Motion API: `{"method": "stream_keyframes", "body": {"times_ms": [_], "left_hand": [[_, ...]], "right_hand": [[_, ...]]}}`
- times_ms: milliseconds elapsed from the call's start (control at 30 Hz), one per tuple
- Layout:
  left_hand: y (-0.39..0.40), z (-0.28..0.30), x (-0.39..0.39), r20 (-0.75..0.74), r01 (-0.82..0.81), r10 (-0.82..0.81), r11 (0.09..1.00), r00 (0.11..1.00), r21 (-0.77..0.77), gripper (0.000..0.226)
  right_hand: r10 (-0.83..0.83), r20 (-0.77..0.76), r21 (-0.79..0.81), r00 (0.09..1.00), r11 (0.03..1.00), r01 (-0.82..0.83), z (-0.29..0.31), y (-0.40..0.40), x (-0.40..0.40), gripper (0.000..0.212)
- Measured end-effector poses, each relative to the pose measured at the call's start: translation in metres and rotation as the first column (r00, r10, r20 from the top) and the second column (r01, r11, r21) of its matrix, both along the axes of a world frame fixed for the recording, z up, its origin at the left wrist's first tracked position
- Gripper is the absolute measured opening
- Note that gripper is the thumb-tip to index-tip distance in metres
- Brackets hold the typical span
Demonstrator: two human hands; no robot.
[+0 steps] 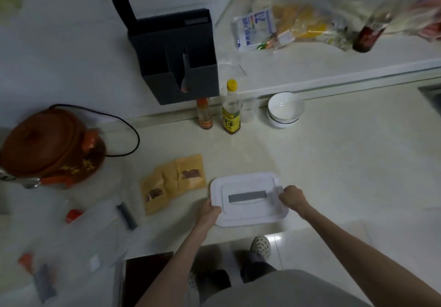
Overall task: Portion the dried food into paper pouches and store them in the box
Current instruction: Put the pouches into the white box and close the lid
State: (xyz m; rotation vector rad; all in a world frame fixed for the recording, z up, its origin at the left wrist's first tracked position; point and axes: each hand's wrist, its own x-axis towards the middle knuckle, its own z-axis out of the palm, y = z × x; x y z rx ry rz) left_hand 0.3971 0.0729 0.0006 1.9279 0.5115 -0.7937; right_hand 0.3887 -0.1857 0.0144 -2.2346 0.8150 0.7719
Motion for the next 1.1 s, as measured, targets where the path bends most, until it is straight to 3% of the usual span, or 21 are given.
{"method": "stream_keyframes", "body": {"times_ms": [233,300,367,567,667,867,967,1100], "left_hand": [[0.003,0.008,0.005,-0.146,0.022,-0.017,0.999,0.989,0.035,0.019],[0.014,0.008,0.007,-0.183,0.02,-0.008,0.998,0.983,0.066,0.039],[0.029,0.012,0.01,-0.158,-0.03,0.043,0.996,0.987,0.088,0.052],[0.085,0.028,0.043,0.037,-0.265,0.262,0.957,0.964,0.119,0.03],[0.113,0.028,0.062,0.133,-0.292,0.272,0.942,0.953,0.164,0.021],[0.159,0.008,0.095,0.088,-0.351,0.341,0.92,0.936,0.173,0.017],[0.177,-0.006,0.111,0.031,-0.278,0.282,0.911,0.959,0.306,0.041],[0.188,-0.016,0.115,-0.159,-0.242,0.299,0.921,0.941,0.305,0.109]], "right_hand": [[0.204,0.012,-0.011,0.979,0.979,-0.204,0.0,-0.008,0.027,0.026],[0.219,0.065,0.01,0.974,0.975,-0.22,0.003,0.002,0.042,0.023],[0.23,0.096,0.069,0.968,0.969,-0.237,0.008,0.021,0.057,0.028],[0.329,0.143,0.276,0.933,0.893,-0.357,0.017,0.1,0.094,0.027],[0.293,0.122,0.317,0.948,0.894,-0.317,0.018,0.135,0.109,0.029],[-0.002,0.045,0.371,0.999,0.928,-0.015,0.004,0.189,0.139,0.032],[-0.017,0.016,0.265,1.0,0.964,0.012,-0.008,0.215,0.148,0.052],[-0.051,-0.03,0.091,0.998,0.994,0.053,-0.033,0.245,0.151,0.074]]}}
